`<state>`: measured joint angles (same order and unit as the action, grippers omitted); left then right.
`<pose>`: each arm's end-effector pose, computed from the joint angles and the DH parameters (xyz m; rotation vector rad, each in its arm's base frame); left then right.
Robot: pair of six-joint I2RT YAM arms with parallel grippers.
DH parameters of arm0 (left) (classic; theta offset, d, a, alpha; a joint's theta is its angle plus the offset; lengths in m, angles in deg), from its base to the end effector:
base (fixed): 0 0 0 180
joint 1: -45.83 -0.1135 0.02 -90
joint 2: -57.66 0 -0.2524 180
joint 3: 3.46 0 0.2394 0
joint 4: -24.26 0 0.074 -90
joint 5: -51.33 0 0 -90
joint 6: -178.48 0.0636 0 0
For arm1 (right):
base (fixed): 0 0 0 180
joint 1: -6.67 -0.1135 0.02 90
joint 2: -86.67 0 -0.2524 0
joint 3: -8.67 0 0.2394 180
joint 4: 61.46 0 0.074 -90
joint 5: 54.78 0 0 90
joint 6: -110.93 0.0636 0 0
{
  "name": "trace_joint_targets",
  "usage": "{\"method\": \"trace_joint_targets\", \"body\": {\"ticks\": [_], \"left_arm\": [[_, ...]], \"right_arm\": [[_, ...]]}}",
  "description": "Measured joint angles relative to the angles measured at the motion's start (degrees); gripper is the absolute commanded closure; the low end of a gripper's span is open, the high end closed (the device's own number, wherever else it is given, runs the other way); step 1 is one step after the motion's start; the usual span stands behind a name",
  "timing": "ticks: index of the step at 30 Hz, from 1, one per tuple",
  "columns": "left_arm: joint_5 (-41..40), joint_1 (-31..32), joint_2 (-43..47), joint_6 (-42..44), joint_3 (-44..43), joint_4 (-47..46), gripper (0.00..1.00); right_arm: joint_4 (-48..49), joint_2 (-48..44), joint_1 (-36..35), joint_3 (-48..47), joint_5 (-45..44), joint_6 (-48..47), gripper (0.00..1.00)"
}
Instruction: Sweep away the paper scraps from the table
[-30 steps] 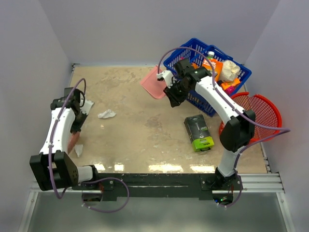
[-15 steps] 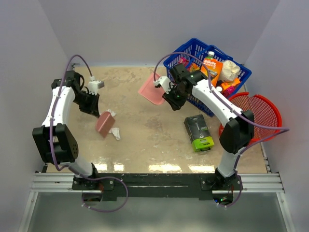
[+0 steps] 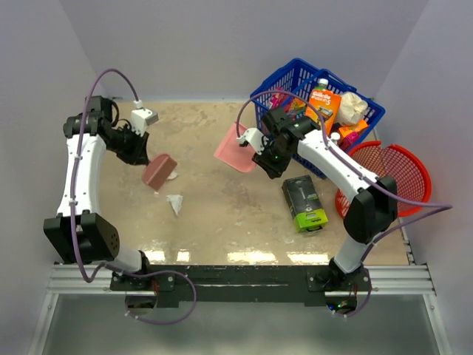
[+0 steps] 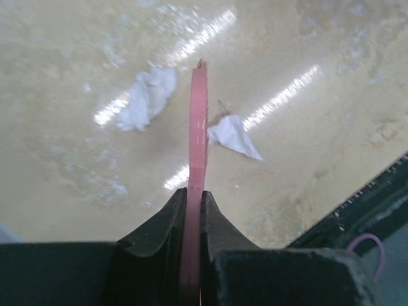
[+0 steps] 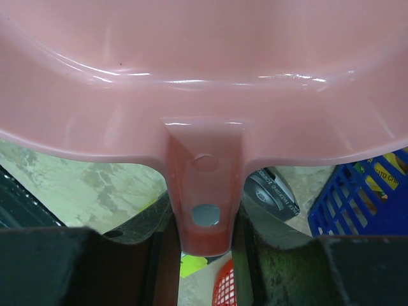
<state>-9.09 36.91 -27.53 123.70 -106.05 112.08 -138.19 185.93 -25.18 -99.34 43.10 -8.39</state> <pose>0.2722 0.0109 0.3148 0.7064 2.5033 -0.4673 0.2915 0.1914 0.2720 -1.4329 2.3518 0.2014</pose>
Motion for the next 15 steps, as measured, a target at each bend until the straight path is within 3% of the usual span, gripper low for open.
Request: {"method": "trace_joint_targets", "body": {"ticks": [9,15], "left_arm": [[-15.17,0.33,-3.10,-7.65,-4.50,-10.84,1.00],[-9.14,0.61,-5.68,-4.39,-5.03,-7.76,1.00]], "right_arm": [[-3.19,8.31,-10.69,1.44,-1.97,-1.16,1.00],[-4.09,15.85,-12.13,4.50,-2.73,-0.07,1.00]]}}
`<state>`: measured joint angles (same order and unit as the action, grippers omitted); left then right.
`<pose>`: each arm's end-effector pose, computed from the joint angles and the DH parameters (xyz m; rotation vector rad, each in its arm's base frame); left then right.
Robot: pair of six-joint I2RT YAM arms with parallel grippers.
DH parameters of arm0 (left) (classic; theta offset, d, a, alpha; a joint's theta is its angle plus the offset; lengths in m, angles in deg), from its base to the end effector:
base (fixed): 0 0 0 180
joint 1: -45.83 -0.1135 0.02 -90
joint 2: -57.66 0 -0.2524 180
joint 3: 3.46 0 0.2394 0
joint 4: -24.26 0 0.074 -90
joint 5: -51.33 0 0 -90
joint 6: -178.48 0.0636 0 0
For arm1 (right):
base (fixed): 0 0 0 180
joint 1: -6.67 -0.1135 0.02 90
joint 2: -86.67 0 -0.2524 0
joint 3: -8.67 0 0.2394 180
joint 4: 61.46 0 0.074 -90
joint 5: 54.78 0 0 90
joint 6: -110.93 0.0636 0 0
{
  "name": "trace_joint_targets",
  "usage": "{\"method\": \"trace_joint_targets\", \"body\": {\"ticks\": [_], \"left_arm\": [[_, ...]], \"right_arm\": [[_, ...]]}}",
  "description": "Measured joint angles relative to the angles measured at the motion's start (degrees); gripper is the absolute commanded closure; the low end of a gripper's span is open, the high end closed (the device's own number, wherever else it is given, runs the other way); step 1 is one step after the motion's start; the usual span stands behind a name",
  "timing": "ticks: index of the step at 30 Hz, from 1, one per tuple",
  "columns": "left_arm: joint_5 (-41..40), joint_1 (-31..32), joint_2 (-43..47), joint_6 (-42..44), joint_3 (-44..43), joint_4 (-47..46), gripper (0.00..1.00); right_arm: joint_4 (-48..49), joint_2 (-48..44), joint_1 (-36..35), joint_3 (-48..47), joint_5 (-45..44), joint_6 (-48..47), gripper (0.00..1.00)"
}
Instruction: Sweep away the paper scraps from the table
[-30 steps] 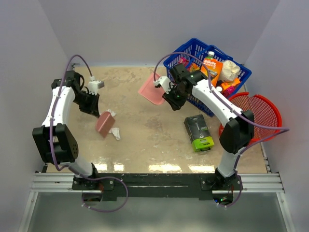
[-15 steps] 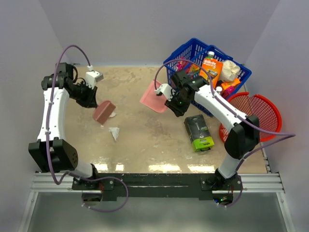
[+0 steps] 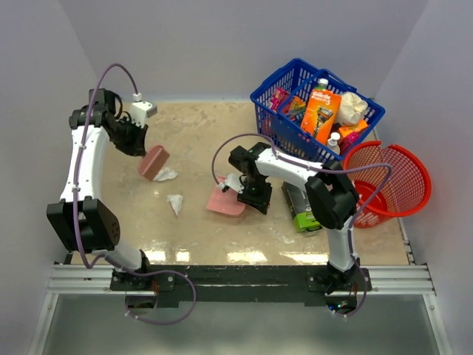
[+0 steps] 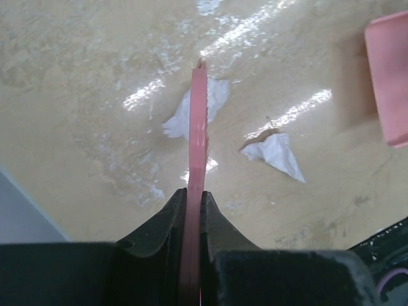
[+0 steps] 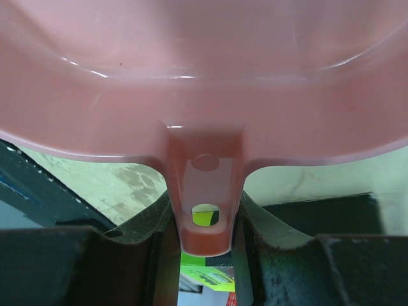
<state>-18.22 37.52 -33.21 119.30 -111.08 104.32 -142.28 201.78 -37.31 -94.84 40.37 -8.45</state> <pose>0.3130 0.0233 0.3155 0.6114 2.5069 -0.2334 0.2521 0.2512 0.1567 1.8408 -2.4764 -0.1294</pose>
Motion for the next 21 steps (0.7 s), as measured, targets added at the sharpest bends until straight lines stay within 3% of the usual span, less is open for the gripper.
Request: {"method": "trace_joint_targets", "body": {"ticks": [3,9,14,16,19,21], "left_arm": [[3.50,0.98,1.33,1.57,0.85,1.53,1.00],[7.78,1.70,1.66,1.79,1.46,2.64,1.00],[9.29,1.77,3.02,1.79,7.32,1.31,1.00],[9.42,1.81,3.39,1.81,8.79,1.42,1.00],[9.53,2.05,3.61,1.81,9.01,1.20,1.00],[9.68,2.25,3.74,1.81,9.01,1.20,1.00]], "right_arm": [[-0.61,0.42,0.17,1.86,-0.61,0.15,1.00],[0.92,1.53,0.15,4.72,-2.67,1.44,0.60],[7.67,-0.66,0.17,8.26,-1.77,3.52,0.29],[11.04,-4.83,0.46,11.76,-0.15,3.63,0.09],[15.76,-15.30,1.36,17.92,3.02,2.82,0.05],[19.21,-22.73,2.14,21.73,4.50,2.03,0.07]]}}
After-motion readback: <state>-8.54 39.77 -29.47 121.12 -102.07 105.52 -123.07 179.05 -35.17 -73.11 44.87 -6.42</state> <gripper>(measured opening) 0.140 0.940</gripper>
